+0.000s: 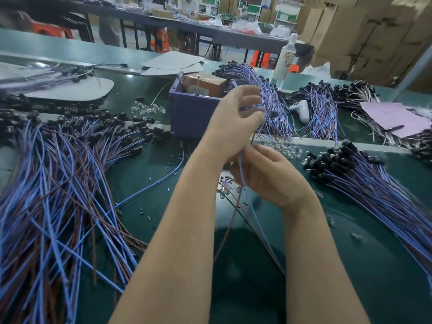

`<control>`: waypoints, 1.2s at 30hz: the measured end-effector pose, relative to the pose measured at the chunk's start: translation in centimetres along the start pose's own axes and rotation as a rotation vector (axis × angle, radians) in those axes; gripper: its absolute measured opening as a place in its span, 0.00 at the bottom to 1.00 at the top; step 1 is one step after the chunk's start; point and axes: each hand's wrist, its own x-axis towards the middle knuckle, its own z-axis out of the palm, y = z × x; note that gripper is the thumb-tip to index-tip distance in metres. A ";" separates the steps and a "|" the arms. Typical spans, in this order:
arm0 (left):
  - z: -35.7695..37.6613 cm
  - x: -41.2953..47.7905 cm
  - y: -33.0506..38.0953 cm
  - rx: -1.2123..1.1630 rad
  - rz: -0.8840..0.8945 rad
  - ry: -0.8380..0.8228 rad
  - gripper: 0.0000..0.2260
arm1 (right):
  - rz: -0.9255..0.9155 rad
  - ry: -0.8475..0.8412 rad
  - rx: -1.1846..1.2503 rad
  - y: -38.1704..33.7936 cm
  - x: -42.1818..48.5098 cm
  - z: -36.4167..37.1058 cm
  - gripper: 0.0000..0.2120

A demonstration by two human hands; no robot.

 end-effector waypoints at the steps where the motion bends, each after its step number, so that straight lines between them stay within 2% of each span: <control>1: 0.3 0.0 0.3 0.039 0.024 -0.071 0.16 | -0.024 -0.009 0.004 0.0 -0.1 -0.2 0.11; 3: 1.0 0.2 0.5 0.166 0.080 -0.152 0.16 | -0.047 0.053 0.003 0.1 0.1 -0.5 0.17; 5: 1.6 0.3 0.0 0.400 0.161 -0.112 0.16 | -0.102 0.204 0.019 0.1 0.5 -0.7 0.21; 7: 1.9 0.4 -1.0 0.585 0.179 -0.041 0.16 | -0.206 0.355 0.115 0.1 0.8 -1.1 0.15; 10: 2.2 0.1 -2.7 0.584 0.026 -0.092 0.14 | -0.262 0.512 0.224 -0.1 0.9 -1.8 0.09; 14: 2.5 -0.4 -4.0 0.610 -0.071 -0.113 0.15 | -0.237 0.639 0.252 0.0 1.1 -1.9 0.13; 17: 2.3 -0.6 -4.1 0.476 -0.103 -0.130 0.16 | -0.276 0.755 0.195 0.2 1.3 -2.3 0.14; 20: 1.8 -0.8 -3.4 0.070 -0.458 -0.241 0.22 | -0.266 0.903 0.246 0.4 1.4 -2.9 0.14; 22: 1.3 -1.0 -3.6 -0.031 -0.578 -0.346 0.24 | -0.248 0.956 0.274 0.5 1.4 -3.3 0.13; 25: 0.8 -1.4 -4.6 -0.153 -0.525 -0.409 0.15 | -0.213 0.972 0.382 0.8 1.4 -3.5 0.12; 27: 0.5 -1.4 -5.5 -0.165 -0.479 -0.346 0.13 | -0.190 0.906 0.430 1.0 1.4 -3.6 0.15; 28: 0.3 -1.3 -6.0 -0.095 -0.454 -0.302 0.12 | -0.174 0.867 0.407 1.2 1.4 -3.7 0.18; 30: -0.1 -1.3 -6.8 0.118 -0.406 -0.239 0.13 | -0.122 0.821 0.162 1.9 1.5 -3.5 0.17; 32: -0.6 -1.4 -7.4 0.261 -0.384 -0.206 0.12 | -0.053 0.761 -0.214 2.8 1.7 -2.9 0.09; 33: -0.9 -1.4 -7.6 0.287 -0.377 -0.192 0.12 | -0.047 0.732 -0.312 3.2 1.8 -2.7 0.08; 36: -2.2 -1.4 -7.9 0.292 -0.359 -0.144 0.10 | -0.144 0.777 -0.235 3.3 2.0 -2.4 0.08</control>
